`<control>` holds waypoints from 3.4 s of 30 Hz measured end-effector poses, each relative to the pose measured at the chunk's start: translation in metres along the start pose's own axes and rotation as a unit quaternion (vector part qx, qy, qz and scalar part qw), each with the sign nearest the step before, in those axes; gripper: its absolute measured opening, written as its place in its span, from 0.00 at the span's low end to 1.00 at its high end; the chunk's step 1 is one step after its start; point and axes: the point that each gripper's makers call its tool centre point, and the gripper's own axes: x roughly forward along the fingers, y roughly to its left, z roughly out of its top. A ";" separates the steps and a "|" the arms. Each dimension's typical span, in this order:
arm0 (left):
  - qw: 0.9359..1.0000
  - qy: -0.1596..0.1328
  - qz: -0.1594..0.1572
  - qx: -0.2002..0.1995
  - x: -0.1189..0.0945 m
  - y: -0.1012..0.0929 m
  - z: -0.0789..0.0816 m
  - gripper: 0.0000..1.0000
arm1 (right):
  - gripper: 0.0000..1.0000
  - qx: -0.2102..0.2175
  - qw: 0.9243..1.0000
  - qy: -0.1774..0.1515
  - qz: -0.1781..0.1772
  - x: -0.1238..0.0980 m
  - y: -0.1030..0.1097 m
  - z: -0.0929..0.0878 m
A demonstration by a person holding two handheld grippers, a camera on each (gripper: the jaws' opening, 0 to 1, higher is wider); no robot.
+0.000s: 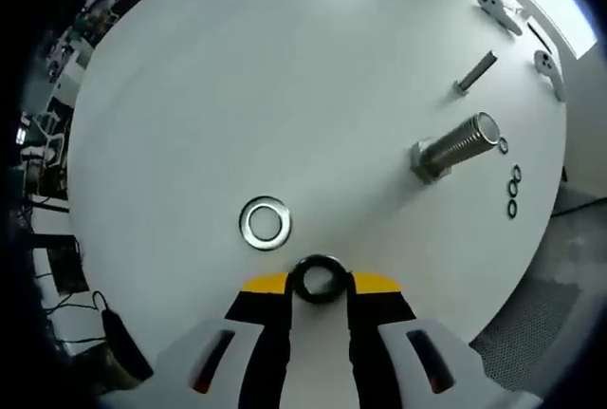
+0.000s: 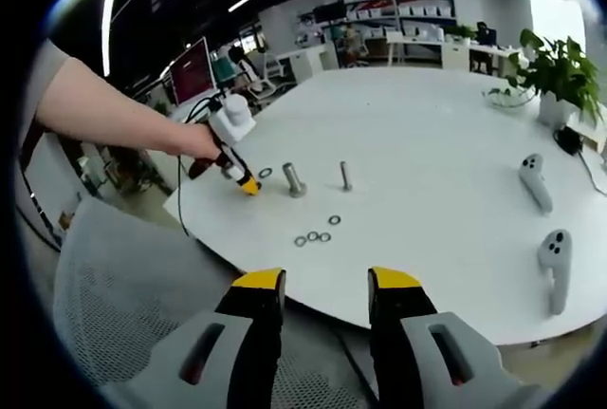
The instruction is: Place the washer onto the threaded stud by aligning its center hole with the stud, sliding it down to the base, and recovering from edge contact or off-axis alignment until the washer reaches the visible bottom stop.
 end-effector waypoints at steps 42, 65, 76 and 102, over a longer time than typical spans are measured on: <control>1.000 -0.016 0.007 0.021 0.000 -0.007 -0.003 0.20 | 0.36 -0.006 1.000 0.002 0.001 0.000 0.000 0.000; 0.993 -0.013 -0.006 0.121 -0.001 -0.017 -0.001 0.19 | 0.36 -0.011 1.000 0.006 0.005 0.001 0.002 -0.001; 0.990 -0.055 -0.015 0.128 -0.026 -0.022 0.032 0.19 | 0.36 -0.017 1.000 0.006 0.012 0.001 0.005 -0.001; 0.974 -0.095 -0.042 0.200 -0.060 -0.068 0.096 0.19 | 0.36 -0.017 1.000 0.003 0.012 0.001 0.005 0.000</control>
